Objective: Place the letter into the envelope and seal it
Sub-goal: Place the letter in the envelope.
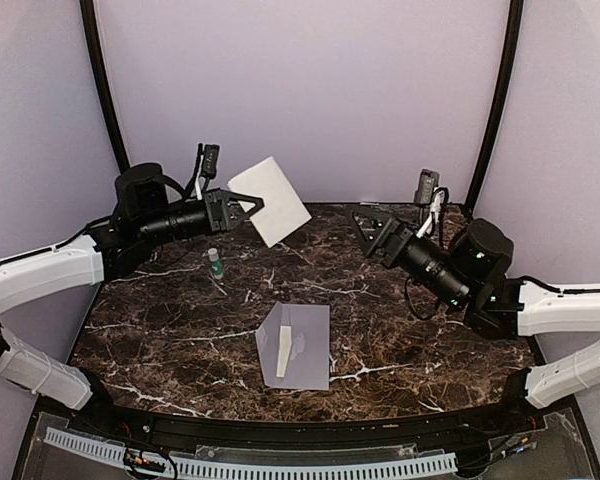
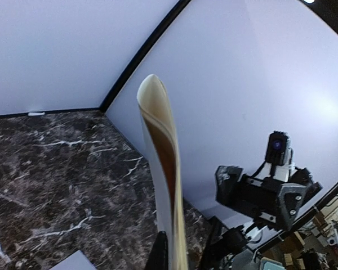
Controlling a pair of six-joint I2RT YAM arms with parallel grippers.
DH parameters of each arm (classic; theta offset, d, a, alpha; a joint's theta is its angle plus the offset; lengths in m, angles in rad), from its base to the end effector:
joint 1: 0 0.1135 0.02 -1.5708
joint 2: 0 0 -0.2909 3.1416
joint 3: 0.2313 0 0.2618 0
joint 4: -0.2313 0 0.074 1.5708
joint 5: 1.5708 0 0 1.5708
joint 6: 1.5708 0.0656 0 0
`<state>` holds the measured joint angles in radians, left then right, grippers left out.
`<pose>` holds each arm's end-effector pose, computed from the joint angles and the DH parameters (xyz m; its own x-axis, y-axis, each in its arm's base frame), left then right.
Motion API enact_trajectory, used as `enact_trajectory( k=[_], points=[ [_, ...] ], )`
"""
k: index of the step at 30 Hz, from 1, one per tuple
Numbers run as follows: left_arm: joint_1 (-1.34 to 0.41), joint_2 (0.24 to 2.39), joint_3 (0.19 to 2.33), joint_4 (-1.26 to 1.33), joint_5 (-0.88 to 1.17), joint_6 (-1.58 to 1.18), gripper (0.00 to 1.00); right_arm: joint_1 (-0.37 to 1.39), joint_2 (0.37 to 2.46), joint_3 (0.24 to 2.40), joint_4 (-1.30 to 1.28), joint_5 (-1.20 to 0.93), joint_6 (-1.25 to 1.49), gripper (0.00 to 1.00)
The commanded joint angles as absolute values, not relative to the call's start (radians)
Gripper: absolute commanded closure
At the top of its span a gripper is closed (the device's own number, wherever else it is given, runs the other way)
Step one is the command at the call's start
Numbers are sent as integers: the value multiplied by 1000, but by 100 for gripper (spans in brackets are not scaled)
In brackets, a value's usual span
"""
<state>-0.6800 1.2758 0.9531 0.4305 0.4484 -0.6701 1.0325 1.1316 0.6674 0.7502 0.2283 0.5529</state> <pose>0.2375 -0.2287 0.3823 -0.4945 -0.3199 -0.8082 0.7587 0.2947 -0.5809 0.1580 0.2357 0.3553 -0.2576 0.5663 -0.7829 -0.6929 0.4564 0.5582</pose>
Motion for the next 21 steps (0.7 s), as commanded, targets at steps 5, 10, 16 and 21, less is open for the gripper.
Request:
enact_trajectory(
  k=[5, 10, 16, 21],
  points=[
    [-612, 1468, 1041, -291, 644, -327, 100, 948, 1161, 670, 299, 198, 752, 10],
    [-598, 1556, 1039, -346, 682, -278, 100, 934, 1215, 658, 243, 196, 862, 11],
    [-591, 1633, 1053, -391, 739, -259, 100, 928, 1286, 661, 256, 151, 909, 12],
    [-585, 1651, 1039, -366, 739, -279, 100, 928, 1328, 667, 265, 123, 912, 13]
  ],
)
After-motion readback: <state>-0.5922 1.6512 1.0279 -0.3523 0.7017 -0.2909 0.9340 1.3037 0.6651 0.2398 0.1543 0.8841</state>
